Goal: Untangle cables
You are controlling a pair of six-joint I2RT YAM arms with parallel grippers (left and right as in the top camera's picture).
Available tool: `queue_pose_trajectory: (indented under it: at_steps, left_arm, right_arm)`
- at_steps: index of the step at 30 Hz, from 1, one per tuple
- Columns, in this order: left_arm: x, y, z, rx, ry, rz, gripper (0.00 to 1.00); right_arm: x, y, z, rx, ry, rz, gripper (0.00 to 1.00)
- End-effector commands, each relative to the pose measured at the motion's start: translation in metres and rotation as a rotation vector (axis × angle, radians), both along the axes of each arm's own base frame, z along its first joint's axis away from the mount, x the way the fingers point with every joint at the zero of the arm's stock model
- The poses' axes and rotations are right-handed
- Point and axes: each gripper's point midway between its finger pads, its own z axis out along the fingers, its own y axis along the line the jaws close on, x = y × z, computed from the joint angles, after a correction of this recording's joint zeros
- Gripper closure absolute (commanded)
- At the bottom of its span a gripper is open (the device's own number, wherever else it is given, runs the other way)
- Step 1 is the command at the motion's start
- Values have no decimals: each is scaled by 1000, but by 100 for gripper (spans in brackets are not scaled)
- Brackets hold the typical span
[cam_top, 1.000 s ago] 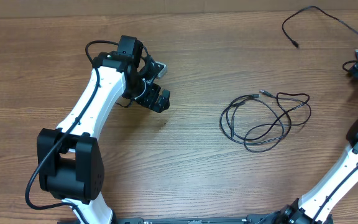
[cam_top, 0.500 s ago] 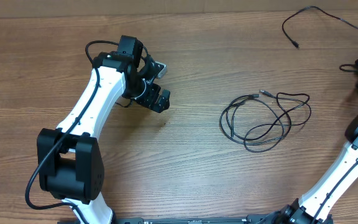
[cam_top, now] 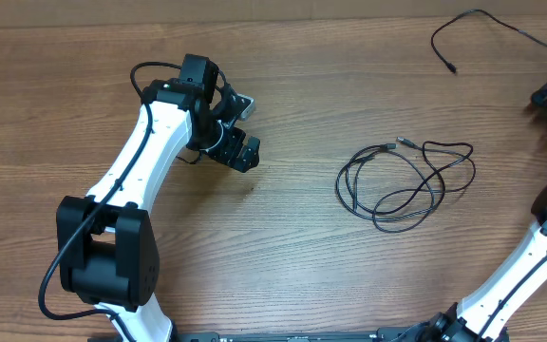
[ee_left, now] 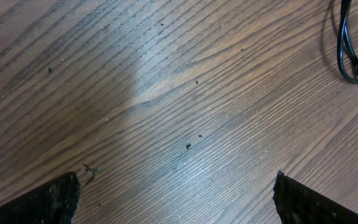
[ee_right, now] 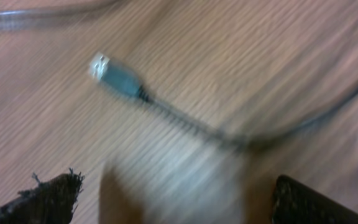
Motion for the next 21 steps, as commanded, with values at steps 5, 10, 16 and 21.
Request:
queue_pose_trajectory:
  at_steps: [5,10,16,21]
  left_arm:
    - [-2,-4,-4,4,11,-9,1]
    - [-2,-4,-4,5,10,-9,0]
    - [-2,-4,-4,5,10,-9,0]
    - [-2,-4,-4,4,11,-9,0]
  right_arm:
    - [-60,68,-31,279,226,6,0]
    - [-73,81,49,269,203,13,0]
    - [-93,126,154,341,76,96,0]
    - [-124,181,215,416,36,171,0]
